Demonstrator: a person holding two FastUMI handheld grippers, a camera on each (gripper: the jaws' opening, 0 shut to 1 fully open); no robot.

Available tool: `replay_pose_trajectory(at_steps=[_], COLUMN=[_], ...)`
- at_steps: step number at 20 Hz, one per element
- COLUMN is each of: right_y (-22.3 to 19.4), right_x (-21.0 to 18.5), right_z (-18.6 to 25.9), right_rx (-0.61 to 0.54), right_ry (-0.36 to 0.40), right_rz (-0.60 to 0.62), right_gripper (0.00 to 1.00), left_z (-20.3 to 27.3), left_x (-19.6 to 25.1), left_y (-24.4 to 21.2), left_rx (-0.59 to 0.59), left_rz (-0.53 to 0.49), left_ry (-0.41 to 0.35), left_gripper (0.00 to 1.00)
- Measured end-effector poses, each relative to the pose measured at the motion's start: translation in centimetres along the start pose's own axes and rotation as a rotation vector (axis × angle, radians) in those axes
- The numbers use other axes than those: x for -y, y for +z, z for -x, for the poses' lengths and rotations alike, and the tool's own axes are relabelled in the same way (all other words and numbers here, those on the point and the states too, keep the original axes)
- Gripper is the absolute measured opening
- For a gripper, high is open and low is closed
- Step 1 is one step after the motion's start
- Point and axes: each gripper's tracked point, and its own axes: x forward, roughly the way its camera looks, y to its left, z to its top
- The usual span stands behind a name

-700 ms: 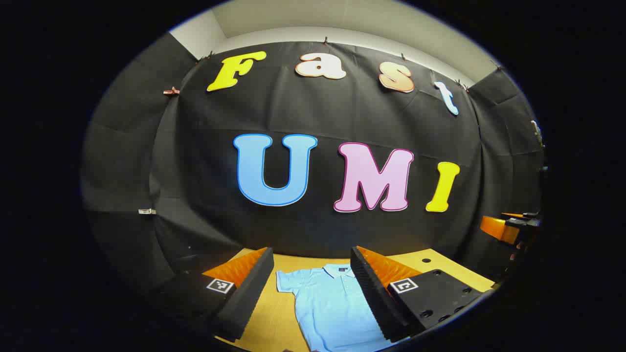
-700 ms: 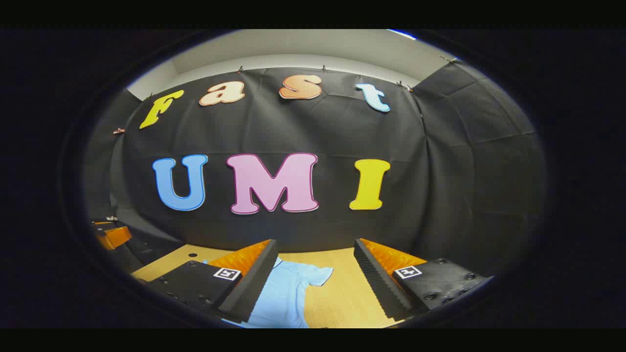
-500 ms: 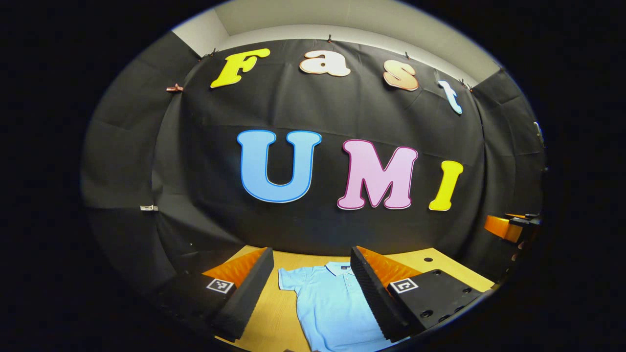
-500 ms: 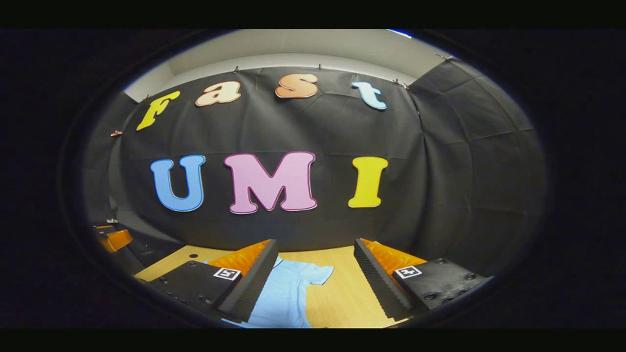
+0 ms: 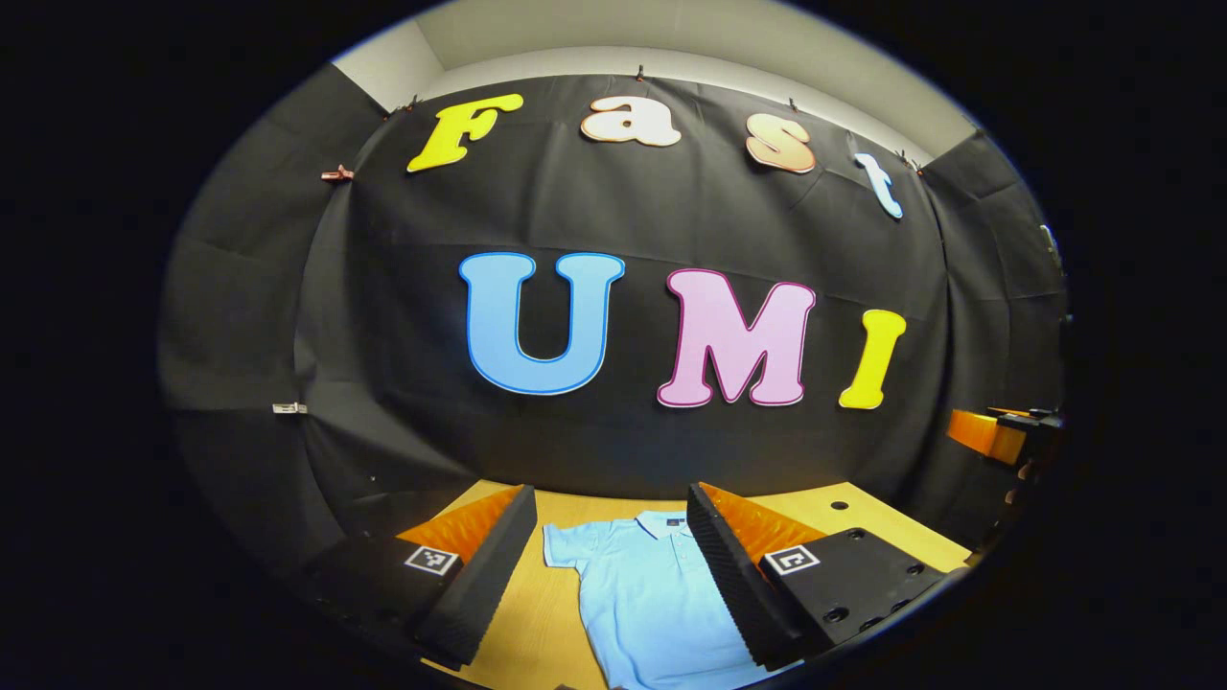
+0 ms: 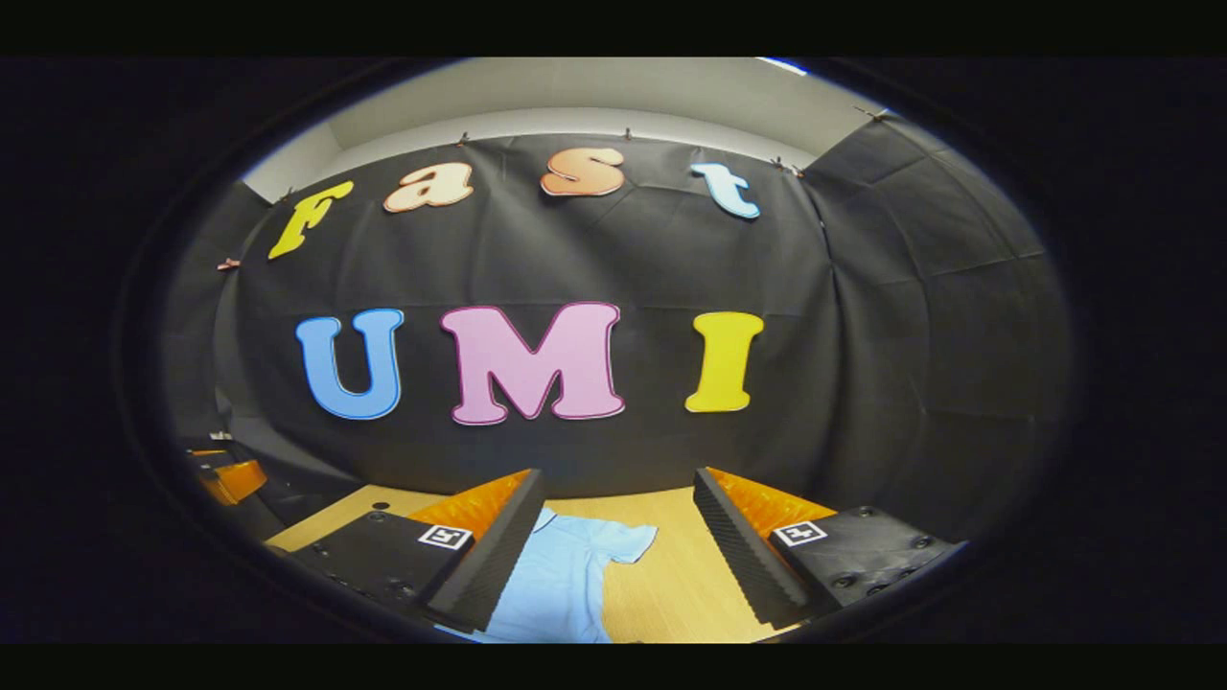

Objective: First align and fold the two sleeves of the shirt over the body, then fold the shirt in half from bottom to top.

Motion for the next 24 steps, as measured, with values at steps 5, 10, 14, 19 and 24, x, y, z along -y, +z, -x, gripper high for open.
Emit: replay_pose_trajectory(at_steps=[5, 10, 14, 19, 24], right_y=[-1.1, -2.3, -4.6, -9.0, -14.7], right_x=[-0.3, -0.3, -0.3, -0.6, 1.0], right_z=[-0.8, -3.8, -7.6, -13.2, -19.6], right_rx=[-0.032, -0.077, -0.139, -0.240, -0.351], right_ry=[0.015, 0.033, 0.055, 0.111, 0.105], right_rz=[0.023, 0.046, 0.061, 0.064, 0.096], right_gripper=[0.98, 0.98, 0.98, 0.98, 0.98], left_z=[-0.3, -0.8, -1.4, -3.0, -5.0], left_x=[0.2, 0.2, -0.6, -1.7, -3.1], left_y=[-0.6, -1.6, -2.3, -3.7, -6.3], left_rx=[-0.009, -0.038, -0.052, -0.081, -0.145], left_rz=[0.000, -0.019, -0.023, -0.037, -0.027], left_ry=[0.001, 0.008, 0.055, 0.129, 0.209], left_gripper=[1.00, 1.00, 1.00, 1.00, 1.00])
